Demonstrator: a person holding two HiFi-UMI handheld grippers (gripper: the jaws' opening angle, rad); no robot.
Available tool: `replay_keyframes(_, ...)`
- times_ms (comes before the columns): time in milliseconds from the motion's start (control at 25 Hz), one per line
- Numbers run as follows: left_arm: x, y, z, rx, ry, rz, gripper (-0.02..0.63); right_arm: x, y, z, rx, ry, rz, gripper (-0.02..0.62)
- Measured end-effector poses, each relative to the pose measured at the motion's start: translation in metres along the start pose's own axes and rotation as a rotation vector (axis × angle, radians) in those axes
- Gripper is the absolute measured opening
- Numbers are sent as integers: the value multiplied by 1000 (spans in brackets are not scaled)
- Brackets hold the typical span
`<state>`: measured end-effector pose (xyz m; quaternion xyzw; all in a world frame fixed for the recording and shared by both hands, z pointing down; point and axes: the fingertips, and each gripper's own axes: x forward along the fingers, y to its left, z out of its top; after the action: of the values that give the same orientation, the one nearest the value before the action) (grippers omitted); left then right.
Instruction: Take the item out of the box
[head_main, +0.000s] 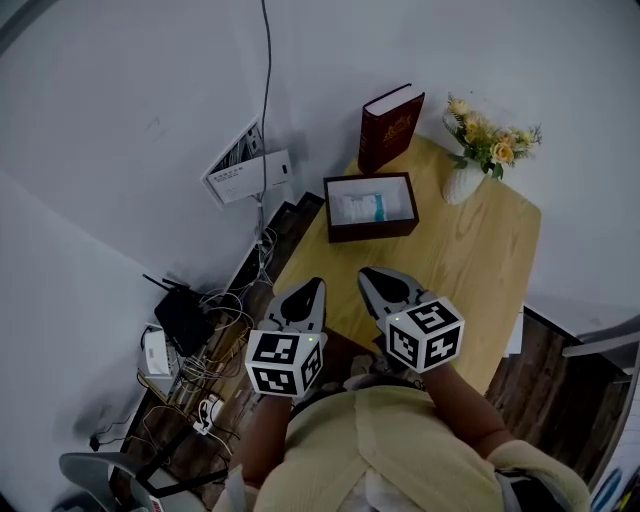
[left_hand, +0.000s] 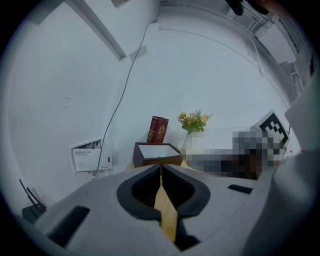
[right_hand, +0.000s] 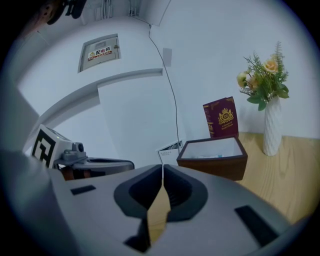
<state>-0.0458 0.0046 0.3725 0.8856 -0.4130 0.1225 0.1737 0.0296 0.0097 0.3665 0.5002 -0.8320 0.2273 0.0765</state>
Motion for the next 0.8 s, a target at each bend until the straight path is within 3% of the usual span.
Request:
replay_keyframes(440,30,-14,-6,40,64,9,29,-2,-25,-1,47,-17,44,31)
replay_keyframes(800,58,0,9,70,69,-38,29,6,-53,8,80,-39,-44,32)
